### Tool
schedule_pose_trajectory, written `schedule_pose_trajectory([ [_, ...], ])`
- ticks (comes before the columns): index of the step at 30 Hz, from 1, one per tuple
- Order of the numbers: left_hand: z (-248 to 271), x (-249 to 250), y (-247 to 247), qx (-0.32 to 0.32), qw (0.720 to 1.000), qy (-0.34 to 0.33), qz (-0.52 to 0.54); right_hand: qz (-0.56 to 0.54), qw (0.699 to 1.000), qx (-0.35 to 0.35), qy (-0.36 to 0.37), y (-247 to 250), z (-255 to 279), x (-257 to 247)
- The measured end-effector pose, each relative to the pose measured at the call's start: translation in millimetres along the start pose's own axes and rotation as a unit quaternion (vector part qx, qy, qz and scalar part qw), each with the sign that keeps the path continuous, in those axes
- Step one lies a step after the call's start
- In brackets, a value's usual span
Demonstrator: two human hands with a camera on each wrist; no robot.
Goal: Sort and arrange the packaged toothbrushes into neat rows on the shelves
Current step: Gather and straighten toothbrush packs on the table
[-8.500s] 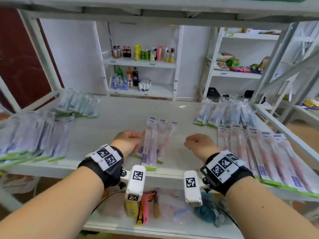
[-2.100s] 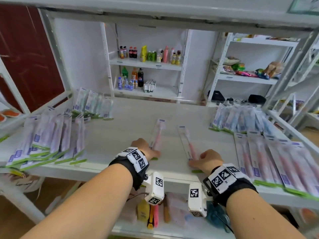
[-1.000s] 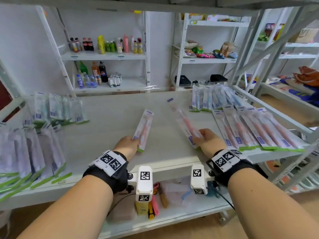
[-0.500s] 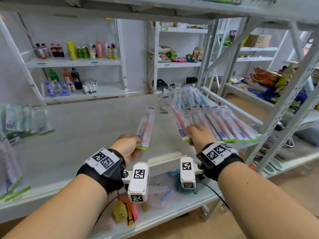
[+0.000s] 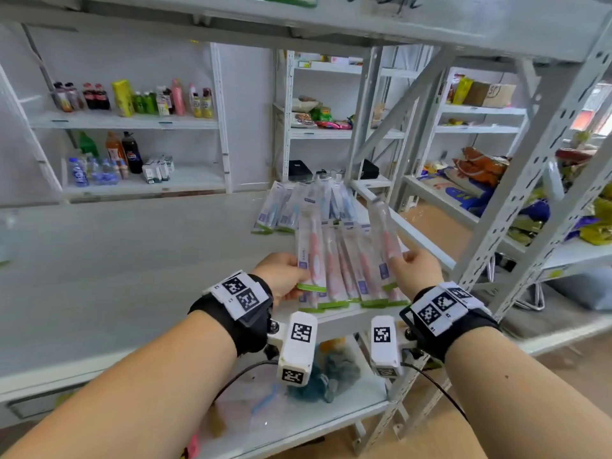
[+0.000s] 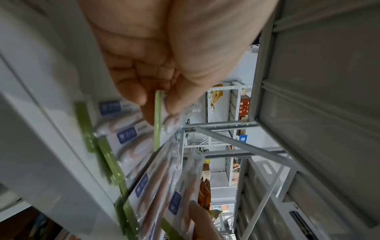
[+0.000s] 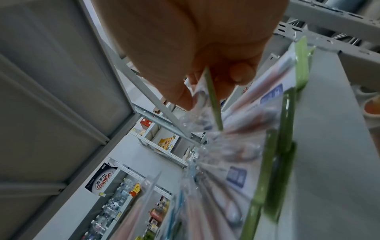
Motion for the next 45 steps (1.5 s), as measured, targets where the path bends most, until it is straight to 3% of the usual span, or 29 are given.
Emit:
schedule_pose_trajectory([
  [11, -28.2, 12.7, -59.5, -0.014, 0.994, 0.025, -0.103, 0.063, 0.992, -0.098, 0.041, -1.6, -28.2, 20.5],
  [15, -34.4, 21.5, -51.7, 0.041, 0.956, -0.016, -0.288, 0.109, 0.984, -0.131, 0.054, 2.4, -41.4, 28.1],
  [20, -40.6, 19.6, -41.2, 0.093, 0.934, -0.025, -0.344, 0.067, 0.975, -0.197, 0.072, -3.4, -50.3, 36.2],
  [25, -36.8, 7.8, -59.5, -0.009, 0.955, -0.071, -0.287, 0.063, 0.96, -0.26, 0.081, -11.4, -47.3, 38.3],
  [36, -27.4, -2.0, -52.8, -0.02, 0.957, -0.086, -0.277, 0.018, 0.963, -0.255, 0.088, -4.4, -21.0, 23.3],
  [45, -5.0, -17.2, -18.5, -0.012, 0.959, -0.091, -0.268, 0.005, 0.961, -0.267, 0.076, -20.4, 14.3, 4.9],
])
Point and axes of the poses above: each hand's wrist, its own z-axis away from the middle knuckle, its own y-axis out of the back of the hand, x = y × z, the point moved 5 cm from there along -z, towards the middle knuckle, and after that the axes turned 1 degree about y, right-handed, at the moved point
